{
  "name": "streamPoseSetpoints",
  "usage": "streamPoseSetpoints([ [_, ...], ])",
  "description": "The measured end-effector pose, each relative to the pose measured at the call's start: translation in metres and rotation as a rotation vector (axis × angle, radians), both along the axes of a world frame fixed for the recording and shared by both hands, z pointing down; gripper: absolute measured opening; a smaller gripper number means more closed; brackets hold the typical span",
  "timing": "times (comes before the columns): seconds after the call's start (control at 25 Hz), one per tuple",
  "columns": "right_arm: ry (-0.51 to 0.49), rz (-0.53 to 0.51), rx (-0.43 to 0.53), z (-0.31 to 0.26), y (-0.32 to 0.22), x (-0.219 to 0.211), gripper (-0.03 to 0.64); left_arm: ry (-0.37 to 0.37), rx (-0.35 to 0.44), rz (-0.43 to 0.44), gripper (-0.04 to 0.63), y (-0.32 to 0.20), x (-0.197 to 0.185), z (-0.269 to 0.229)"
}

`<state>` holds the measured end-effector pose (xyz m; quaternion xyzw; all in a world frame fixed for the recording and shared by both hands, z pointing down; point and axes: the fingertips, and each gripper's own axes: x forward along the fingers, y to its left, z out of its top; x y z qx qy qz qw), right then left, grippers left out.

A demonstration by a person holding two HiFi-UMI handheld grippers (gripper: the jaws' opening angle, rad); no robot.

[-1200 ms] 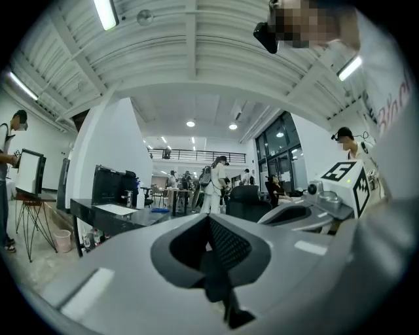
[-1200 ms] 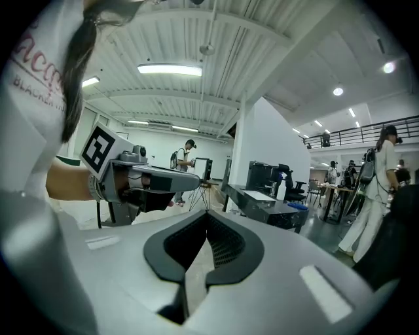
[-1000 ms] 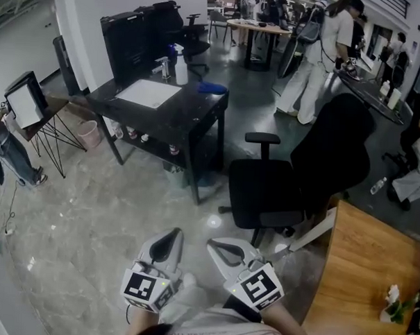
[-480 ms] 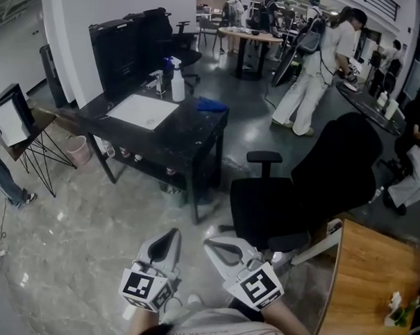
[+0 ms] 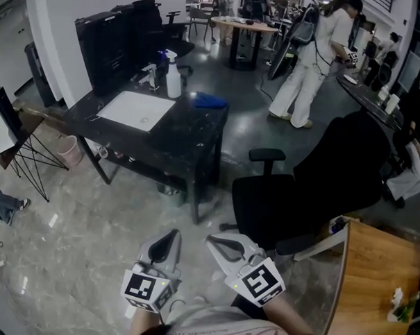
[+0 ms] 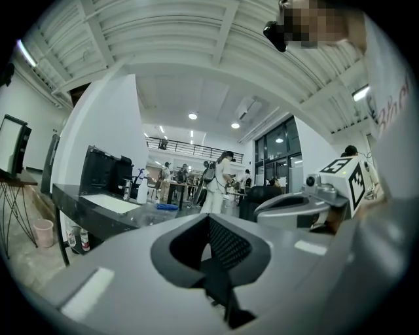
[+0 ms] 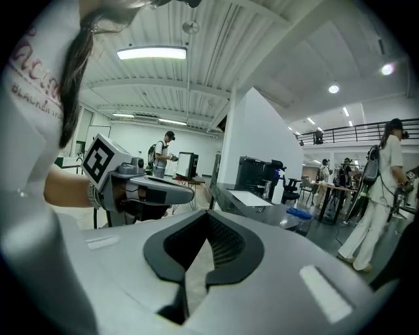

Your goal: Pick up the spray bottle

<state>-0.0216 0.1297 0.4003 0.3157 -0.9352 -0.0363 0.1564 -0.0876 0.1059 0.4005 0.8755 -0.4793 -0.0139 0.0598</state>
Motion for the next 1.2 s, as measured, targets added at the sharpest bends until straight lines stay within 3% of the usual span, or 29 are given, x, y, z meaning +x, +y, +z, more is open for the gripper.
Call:
streamPoseSetpoints([
  [0.4, -0.004, -0.049, -0.023, 0.016, -0.097, -0.012, 0.003, -0.02, -0.018, -0.082, 0.0, -0.089, -0.022, 0.014],
  [0.52, -0.006, -0.072, -0.006, 0.009, -0.136, -0.011, 0.003, -0.033, -0.027, -0.098, 0.0, -0.129, -0.017, 0.013],
  [0.92, -0.019, -0.134, 0.06, -0.025, -0.274, 0.0, 0.003, -0.033, 0.048, -0.128, 0.0, -0.27, 0.001, -0.019],
  [1.2, -0.033, -0.161, 0.081, -0.028, -0.33, 0.003, 0.003, -0.022, 0.046, -0.181, 0.0, -0.326, 0.004, -0.017],
])
